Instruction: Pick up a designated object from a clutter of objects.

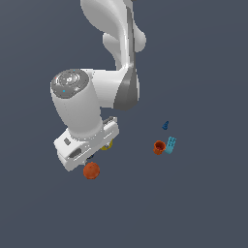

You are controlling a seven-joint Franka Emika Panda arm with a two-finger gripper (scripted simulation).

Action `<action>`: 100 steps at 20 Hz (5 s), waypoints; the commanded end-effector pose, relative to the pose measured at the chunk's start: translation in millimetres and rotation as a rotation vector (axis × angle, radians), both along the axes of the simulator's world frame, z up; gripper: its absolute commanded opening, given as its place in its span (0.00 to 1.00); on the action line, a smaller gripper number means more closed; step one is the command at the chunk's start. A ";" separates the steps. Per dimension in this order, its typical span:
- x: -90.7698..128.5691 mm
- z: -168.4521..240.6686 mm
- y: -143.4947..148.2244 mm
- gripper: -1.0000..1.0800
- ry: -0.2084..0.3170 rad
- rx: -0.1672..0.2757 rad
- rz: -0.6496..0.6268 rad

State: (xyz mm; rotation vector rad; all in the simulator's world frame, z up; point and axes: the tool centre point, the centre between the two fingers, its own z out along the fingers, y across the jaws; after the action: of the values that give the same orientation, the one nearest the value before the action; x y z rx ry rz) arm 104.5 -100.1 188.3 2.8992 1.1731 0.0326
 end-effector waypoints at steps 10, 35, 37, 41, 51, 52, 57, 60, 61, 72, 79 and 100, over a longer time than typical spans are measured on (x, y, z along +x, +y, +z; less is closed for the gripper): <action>10.3 -61.4 -30.9 0.96 0.017 -0.001 0.233; 10.8 -127.4 -44.7 0.96 0.025 0.001 0.341; 10.6 -135.5 -44.8 0.96 0.025 0.001 0.341; 11.5 -141.8 -45.0 0.96 0.025 0.001 0.341; 12.1 -141.3 -45.1 0.00 0.025 0.001 0.341; 12.1 -141.3 -45.1 0.00 0.025 0.001 0.341; 11.2 -139.5 -45.0 0.00 0.026 0.001 0.341; 9.1 -133.5 -44.5 0.00 0.026 0.001 0.341; 8.1 -130.6 -44.2 0.00 0.026 0.001 0.341; -13.6 -65.9 -38.3 0.00 0.026 0.001 0.341; -36.4 4.2 -32.0 0.00 0.026 0.001 0.341; -89.6 187.8 -16.8 0.00 0.025 0.001 0.342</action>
State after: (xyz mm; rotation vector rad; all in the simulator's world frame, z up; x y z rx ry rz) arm 16.9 -117.4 368.0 2.6698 1.6566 -0.0009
